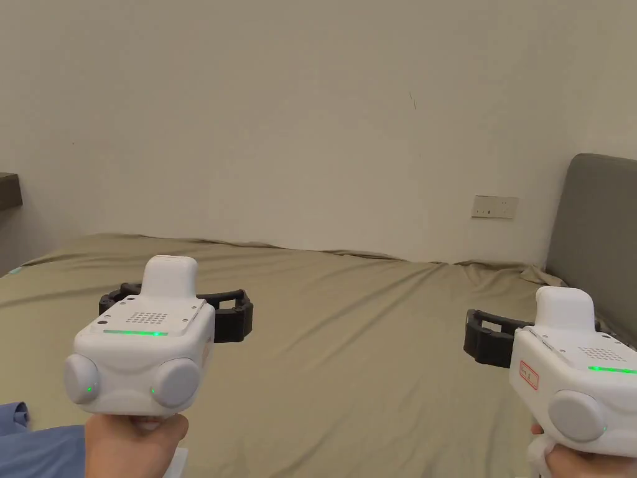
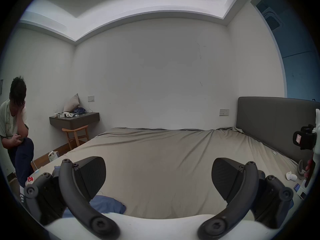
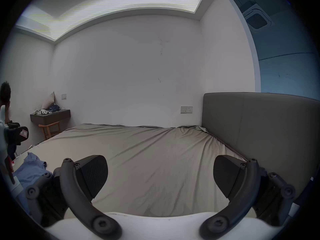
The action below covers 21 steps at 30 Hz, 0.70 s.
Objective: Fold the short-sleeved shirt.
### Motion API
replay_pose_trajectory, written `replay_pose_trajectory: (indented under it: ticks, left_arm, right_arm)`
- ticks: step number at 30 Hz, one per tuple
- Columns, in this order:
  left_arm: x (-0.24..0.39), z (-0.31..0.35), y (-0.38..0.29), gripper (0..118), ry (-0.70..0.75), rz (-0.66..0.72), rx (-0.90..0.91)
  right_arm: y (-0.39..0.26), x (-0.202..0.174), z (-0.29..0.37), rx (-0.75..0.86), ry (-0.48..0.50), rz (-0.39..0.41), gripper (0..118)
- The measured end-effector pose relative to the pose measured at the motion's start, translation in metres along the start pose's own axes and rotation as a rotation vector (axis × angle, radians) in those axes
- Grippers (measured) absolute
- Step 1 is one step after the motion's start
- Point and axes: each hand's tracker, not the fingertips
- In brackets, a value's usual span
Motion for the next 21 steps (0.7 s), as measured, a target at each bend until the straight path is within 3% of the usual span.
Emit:
replay_pose_trajectory:
  ticks: [21]
  left_arm:
    - [-0.004, -0.0008, -0.0008, 118, 0.004, -0.008, 0.008]
  right_arm:
    - [-0.0009, -0.003, -0.0005, 0.033, -0.003, 0.007, 118]
